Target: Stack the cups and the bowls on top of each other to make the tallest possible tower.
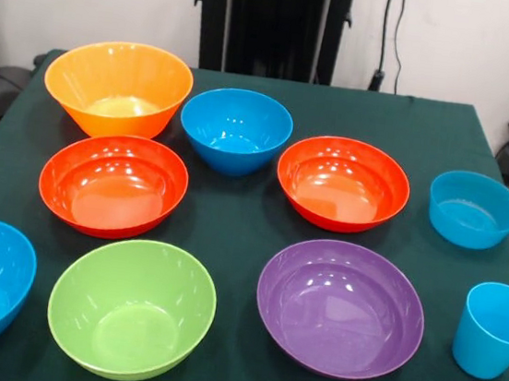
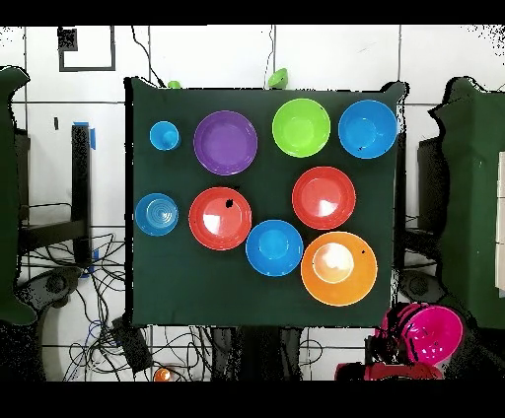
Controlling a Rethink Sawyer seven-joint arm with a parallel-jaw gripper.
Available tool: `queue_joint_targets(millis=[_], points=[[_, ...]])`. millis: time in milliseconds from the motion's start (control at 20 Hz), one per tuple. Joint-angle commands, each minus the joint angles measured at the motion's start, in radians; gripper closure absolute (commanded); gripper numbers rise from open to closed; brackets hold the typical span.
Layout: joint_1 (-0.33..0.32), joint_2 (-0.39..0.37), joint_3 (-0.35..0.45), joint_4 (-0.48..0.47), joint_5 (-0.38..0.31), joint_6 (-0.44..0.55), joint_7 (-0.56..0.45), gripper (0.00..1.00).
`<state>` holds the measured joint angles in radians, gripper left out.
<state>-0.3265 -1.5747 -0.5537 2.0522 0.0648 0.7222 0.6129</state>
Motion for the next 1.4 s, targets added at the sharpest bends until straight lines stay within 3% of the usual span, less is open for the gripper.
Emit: queue_joint_targets(millis=[50, 350, 650, 1100, 1400], points=[[-0.004, -0.194, -0.169, 0.535, 0.008, -0.02, -0.302, 1.0], [0.014, -0.172, -0.139, 0.511, 0.003, -0.002, -0.256, 1.0], [-0.009, -0.147, -0.07, 0.529, 0.074, -0.043, -0.337, 1.0], [-0.083, -0.122, -0.005, 0.575, 0.144, -0.093, -0.419, 1.0], [-0.115, -0.101, 0.046, 0.588, 0.172, -0.124, -0.393, 1.0]])
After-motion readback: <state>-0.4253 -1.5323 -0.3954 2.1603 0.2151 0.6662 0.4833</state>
